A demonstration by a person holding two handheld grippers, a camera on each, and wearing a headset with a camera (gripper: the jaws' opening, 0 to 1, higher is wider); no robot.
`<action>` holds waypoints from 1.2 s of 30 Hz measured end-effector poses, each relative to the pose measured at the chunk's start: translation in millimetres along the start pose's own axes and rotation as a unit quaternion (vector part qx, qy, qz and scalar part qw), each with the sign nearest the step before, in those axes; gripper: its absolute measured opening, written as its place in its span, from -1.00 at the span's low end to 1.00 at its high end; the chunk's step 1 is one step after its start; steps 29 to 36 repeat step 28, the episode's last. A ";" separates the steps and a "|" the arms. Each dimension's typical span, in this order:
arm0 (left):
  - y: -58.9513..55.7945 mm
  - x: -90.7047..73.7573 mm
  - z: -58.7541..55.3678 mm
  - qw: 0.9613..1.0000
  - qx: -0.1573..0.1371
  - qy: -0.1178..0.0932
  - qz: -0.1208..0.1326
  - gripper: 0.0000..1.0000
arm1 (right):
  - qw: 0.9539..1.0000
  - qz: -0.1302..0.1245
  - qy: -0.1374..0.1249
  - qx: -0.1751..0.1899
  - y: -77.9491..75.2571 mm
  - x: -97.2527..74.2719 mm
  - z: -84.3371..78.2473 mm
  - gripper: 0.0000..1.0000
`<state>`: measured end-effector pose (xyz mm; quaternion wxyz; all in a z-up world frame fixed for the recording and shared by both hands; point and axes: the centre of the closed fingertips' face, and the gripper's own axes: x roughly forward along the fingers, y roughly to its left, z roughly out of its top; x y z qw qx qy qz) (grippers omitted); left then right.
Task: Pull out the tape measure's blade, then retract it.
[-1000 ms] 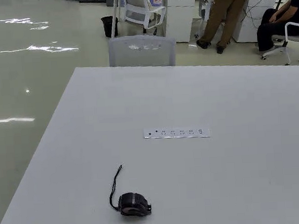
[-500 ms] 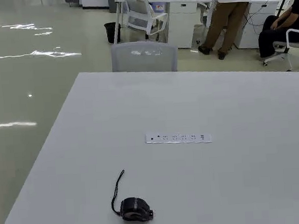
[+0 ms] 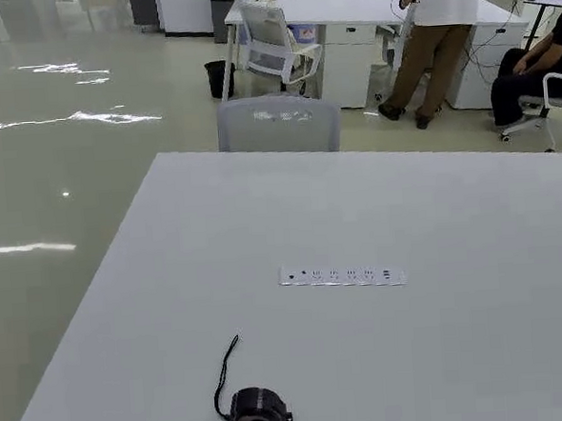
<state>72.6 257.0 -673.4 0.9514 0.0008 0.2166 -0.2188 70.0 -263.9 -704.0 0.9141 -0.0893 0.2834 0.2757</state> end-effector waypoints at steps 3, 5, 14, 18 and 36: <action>0.9 0.4 0.1 1.000 -0.006 -0.003 0.002 0.98 | 1.000 -0.005 -0.001 0.005 -3.3 -1.4 -2.7 1.00; 1.5 1.6 0.0 1.000 -0.006 -0.003 0.002 0.98 | 1.000 -0.006 -0.001 0.008 -3.6 -1.7 -3.7 1.00; 3.7 3.7 0.7 1.000 -0.003 -0.009 -0.002 0.98 | 1.000 -0.007 0.001 0.007 -4.8 -2.6 -8.8 1.00; 8.0 4.7 -4.7 1.000 -0.002 -0.005 -0.003 0.98 | 1.000 -0.007 0.005 0.006 -5.8 -3.4 -11.5 1.00; 9.0 3.5 -8.3 1.000 -0.009 0.004 0.004 0.98 | 1.000 -0.009 0.010 0.004 -8.2 -5.3 -14.6 1.00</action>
